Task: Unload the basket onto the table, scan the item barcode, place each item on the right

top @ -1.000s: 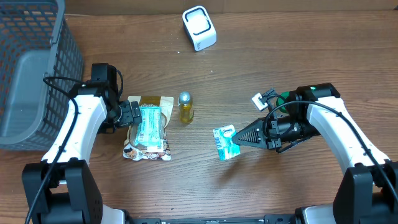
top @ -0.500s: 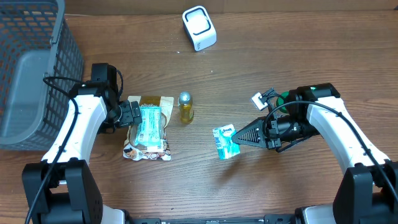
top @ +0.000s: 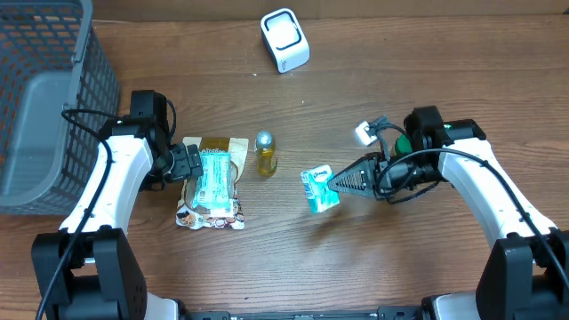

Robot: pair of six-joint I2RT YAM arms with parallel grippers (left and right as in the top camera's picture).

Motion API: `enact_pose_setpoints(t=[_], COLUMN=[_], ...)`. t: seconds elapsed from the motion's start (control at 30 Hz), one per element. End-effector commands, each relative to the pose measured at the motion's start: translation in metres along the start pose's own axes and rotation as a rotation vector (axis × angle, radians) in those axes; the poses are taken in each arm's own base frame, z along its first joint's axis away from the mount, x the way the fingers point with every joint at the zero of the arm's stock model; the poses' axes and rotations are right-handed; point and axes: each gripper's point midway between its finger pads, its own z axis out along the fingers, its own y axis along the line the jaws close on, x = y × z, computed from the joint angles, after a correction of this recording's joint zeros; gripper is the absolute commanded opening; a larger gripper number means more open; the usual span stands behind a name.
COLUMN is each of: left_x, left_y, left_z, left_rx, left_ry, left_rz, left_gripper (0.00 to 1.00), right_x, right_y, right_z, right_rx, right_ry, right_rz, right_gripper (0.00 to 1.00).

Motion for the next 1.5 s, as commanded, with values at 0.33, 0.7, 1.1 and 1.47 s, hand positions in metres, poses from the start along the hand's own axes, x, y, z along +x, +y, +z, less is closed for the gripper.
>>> enact_pose_setpoints(t=[0.33, 0.7, 1.1, 1.47], left_x=[-0.004, -0.004, -0.004, -0.004], left_y=[-0.003, -0.003, -0.003, -0.003], left_z=[-0.002, -0.002, -0.002, -0.002], left_rx=[0.01, 0.01, 0.01, 0.01], left_ry=[-0.007, -0.007, -0.007, -0.007], left_rz=[0.014, 0.014, 0.014, 0.014], left_gripper=[1.0, 1.0, 0.99, 0.99], right_x=[0.01, 0.017, 0.0, -0.011], right_y=[-0.111, -0.133, -0.126, -0.129], right_z=[-0.039, -0.036, 0.009, 0.009], right_rx=[0.697, 0.999, 1.036, 1.062], right_ry=[0.016, 0.042, 0.008, -0.047], right_rz=[0.44, 0.456, 0.338, 0.33], right_gripper=[0.04, 0.04, 0.04, 0.04])
